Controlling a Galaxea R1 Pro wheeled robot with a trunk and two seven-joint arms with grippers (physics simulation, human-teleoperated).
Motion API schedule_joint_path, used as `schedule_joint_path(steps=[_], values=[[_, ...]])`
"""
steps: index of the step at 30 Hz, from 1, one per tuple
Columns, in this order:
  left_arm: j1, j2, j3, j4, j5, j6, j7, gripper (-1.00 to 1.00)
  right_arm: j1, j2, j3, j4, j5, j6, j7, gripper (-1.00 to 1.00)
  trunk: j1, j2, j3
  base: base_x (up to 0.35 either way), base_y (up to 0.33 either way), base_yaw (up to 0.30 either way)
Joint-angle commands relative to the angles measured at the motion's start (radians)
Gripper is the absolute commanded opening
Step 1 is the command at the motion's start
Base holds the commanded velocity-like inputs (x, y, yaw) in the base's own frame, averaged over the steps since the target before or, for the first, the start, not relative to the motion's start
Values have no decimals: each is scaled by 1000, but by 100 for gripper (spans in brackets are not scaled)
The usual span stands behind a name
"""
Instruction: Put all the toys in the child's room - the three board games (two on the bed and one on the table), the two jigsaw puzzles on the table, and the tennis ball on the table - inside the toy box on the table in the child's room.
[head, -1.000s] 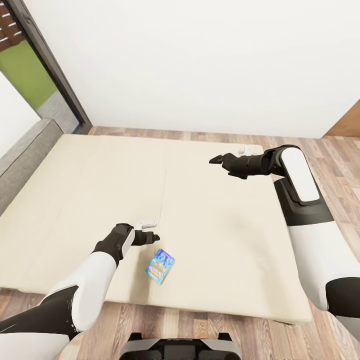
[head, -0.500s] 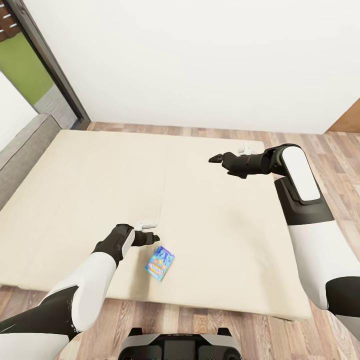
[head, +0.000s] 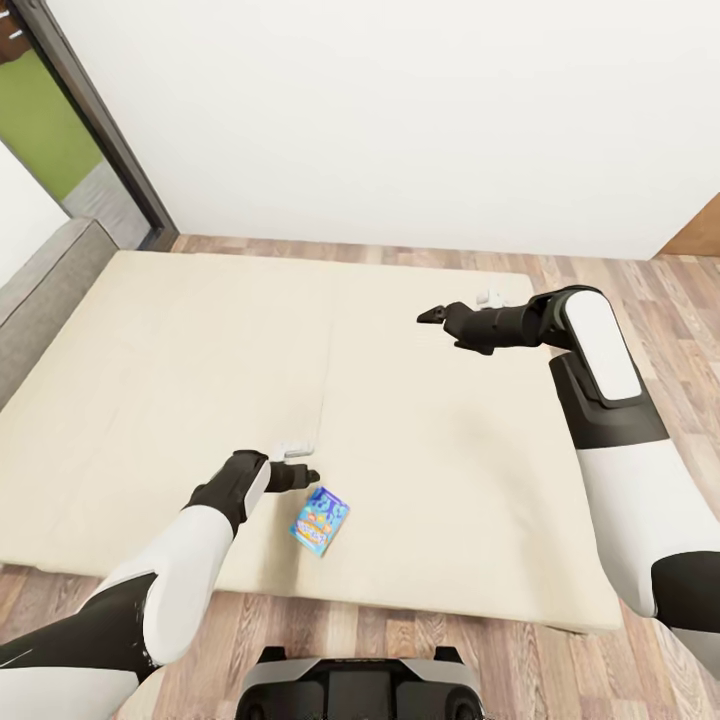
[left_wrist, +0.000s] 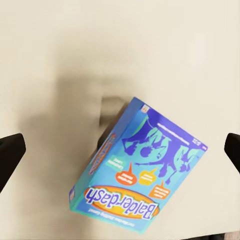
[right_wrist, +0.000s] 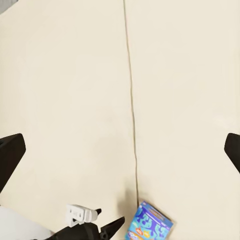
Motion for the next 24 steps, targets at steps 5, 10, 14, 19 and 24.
schedule_joint_path(steps=[5, 10, 14, 19, 24], values=[[1, -1, 8, 12, -12, -15, -7, 100, -6, -1, 2, 0, -10, 1, -10, 100, 0, -2, -10, 0, 0, 0], [1, -1, 7, 34, -13, -47, -8, 100, -10, 0, 2, -2, -11, 1, -10, 100, 0, -2, -18, 0, 0, 0], [2, 0, 8, 42, -13, -56, -8, 100, -16, 0, 2, -9, -13, 1, -10, 100, 0, -2, -25, 0, 0, 0], [3, 1, 8, 46, -13, -61, -8, 100, -21, -1, 2, -14, -36, 1, -10, 100, 0, -2, -33, 0, 0, 0], [3, 2, 8, 48, -13, -63, -8, 100, -25, -1, 3, -16, -46, 1, -10, 100, 0, -2, -41, 0, 0, 0]])
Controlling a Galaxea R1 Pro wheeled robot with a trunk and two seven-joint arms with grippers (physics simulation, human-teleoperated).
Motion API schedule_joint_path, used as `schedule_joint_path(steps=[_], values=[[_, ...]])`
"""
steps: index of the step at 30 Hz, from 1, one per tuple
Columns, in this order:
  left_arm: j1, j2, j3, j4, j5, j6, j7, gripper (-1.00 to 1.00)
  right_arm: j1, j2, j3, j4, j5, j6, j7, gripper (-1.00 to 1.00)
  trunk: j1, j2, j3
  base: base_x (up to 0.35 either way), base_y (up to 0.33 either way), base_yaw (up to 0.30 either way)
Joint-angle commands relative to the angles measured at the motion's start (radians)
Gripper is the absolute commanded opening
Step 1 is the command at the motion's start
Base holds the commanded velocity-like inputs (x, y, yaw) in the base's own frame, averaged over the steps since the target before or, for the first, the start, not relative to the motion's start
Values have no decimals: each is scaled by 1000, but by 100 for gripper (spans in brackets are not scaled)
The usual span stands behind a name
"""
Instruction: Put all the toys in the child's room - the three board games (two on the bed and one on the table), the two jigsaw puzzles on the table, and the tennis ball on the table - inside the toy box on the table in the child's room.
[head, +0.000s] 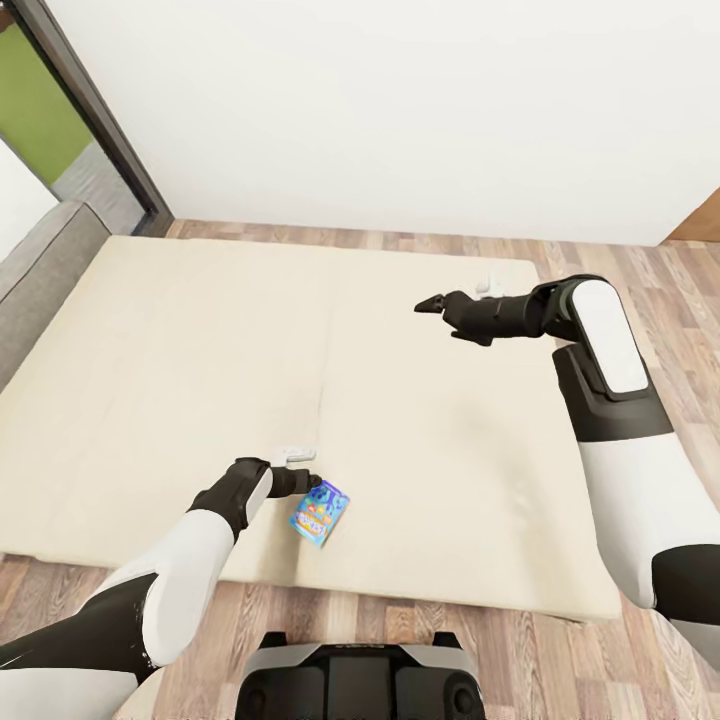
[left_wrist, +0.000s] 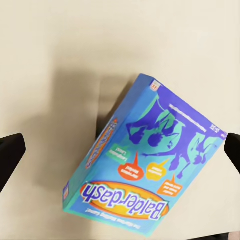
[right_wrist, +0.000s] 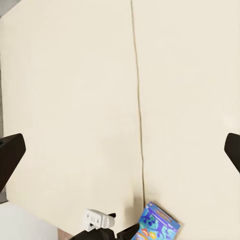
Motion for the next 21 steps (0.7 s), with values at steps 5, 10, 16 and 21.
schedule_joint_path(steps=[5, 10, 16, 21], values=[[0, -1, 7, -2, -10, 5, -7, 100, -4, -1, 2, -1, -13, 0, -11, 100, 0, -2, -10, 0, 0, 0], [1, -1, 7, -2, -9, 3, -7, 100, -5, -1, 2, -1, -15, 0, -10, 100, 0, -2, -18, 0, 0, 0], [2, -1, 7, -1, -10, 2, -7, 100, -7, -1, 2, -1, -16, 0, -11, 100, 0, -2, -28, 0, 0, 0], [3, -2, 7, -1, -8, 1, -8, 100, -8, -1, 2, -1, -16, 0, -11, 100, 0, -2, -36, 0, 0, 0]])
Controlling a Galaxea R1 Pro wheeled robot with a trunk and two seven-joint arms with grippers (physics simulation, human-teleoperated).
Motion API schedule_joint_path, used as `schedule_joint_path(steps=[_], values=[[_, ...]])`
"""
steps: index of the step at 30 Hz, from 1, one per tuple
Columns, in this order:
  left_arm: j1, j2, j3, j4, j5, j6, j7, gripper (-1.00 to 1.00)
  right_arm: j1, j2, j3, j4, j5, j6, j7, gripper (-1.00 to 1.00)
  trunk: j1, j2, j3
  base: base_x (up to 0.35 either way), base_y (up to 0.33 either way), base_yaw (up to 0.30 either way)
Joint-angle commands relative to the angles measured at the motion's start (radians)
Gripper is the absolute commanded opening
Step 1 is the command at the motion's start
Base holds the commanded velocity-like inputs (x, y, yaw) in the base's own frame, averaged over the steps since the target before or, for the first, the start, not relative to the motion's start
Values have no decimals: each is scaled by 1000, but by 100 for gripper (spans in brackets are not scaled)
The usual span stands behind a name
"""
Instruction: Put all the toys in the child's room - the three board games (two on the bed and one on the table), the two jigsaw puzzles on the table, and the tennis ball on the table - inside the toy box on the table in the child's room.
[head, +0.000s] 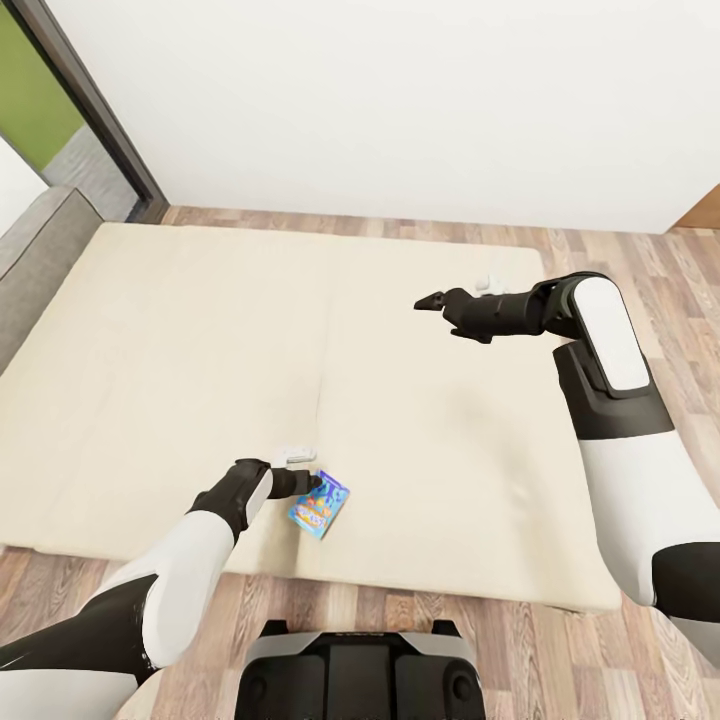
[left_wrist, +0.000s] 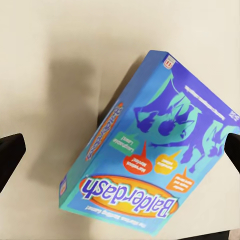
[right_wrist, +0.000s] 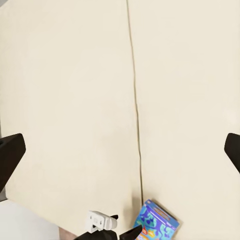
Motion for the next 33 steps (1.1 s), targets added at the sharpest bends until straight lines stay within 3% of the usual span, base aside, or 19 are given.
schedule_joint_path(steps=[1, 33], values=[[0, -1, 7, -2, -10, 5, -7, 100, -1, -1, 2, -1, -10, 0, -10, 100, 1, -2, -2, 0, 0, 0], [1, -4, 6, -2, -7, -14, -10, 100, 3, -1, 3, -13, -10, -1, -9, 100, 1, -2, -7, 0, 0, 0]])
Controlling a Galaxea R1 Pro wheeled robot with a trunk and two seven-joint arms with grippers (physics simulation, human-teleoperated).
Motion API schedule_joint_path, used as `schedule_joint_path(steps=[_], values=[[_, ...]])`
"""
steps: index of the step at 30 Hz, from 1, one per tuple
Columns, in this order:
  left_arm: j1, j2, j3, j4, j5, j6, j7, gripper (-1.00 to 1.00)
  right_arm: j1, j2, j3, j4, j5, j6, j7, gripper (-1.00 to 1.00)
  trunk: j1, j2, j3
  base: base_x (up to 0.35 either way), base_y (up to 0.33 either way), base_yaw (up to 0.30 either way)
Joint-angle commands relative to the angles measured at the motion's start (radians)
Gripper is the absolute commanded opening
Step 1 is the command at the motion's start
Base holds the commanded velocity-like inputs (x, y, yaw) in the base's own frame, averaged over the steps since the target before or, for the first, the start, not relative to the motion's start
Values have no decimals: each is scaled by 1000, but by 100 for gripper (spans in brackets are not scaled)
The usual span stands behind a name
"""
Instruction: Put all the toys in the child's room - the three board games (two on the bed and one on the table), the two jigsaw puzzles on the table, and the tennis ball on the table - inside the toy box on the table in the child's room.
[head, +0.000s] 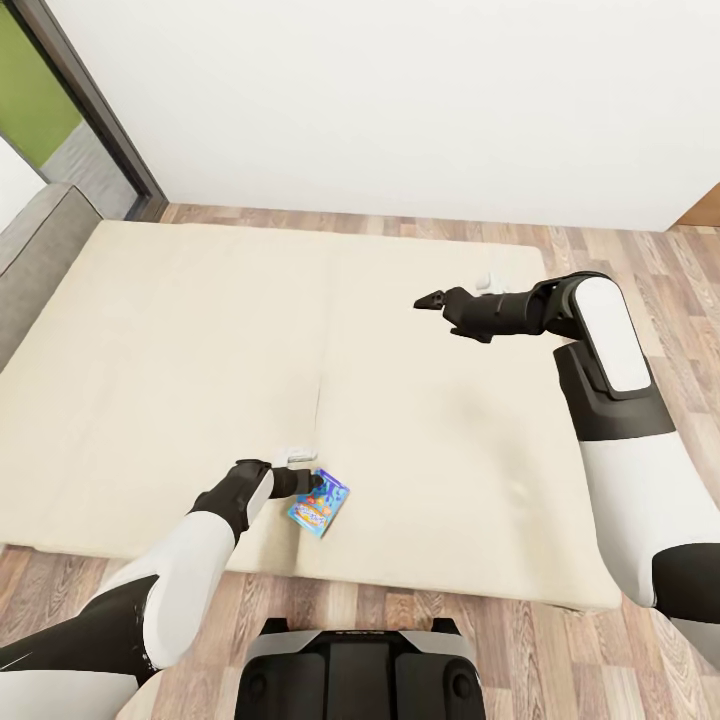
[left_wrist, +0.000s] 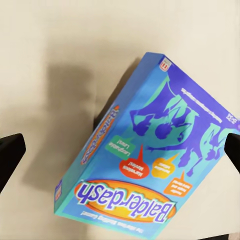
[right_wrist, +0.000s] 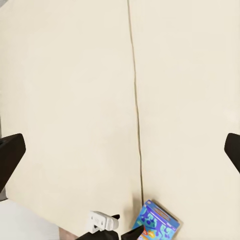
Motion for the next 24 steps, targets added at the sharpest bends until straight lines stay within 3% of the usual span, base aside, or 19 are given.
schedule_joint_path(steps=[1, 24], values=[[0, -1, 7, -2, -11, 5, -7, 100, -1, -1, 1, -1, -9, 1, -10, 100, 1, -2, -2, 0, 0, 0], [0, -1, 7, 19, -11, 0, -8, 100, -2, -1, -1, 1, -7, 1, -10, 100, 1, -2, -34, 0, 0, 0]])
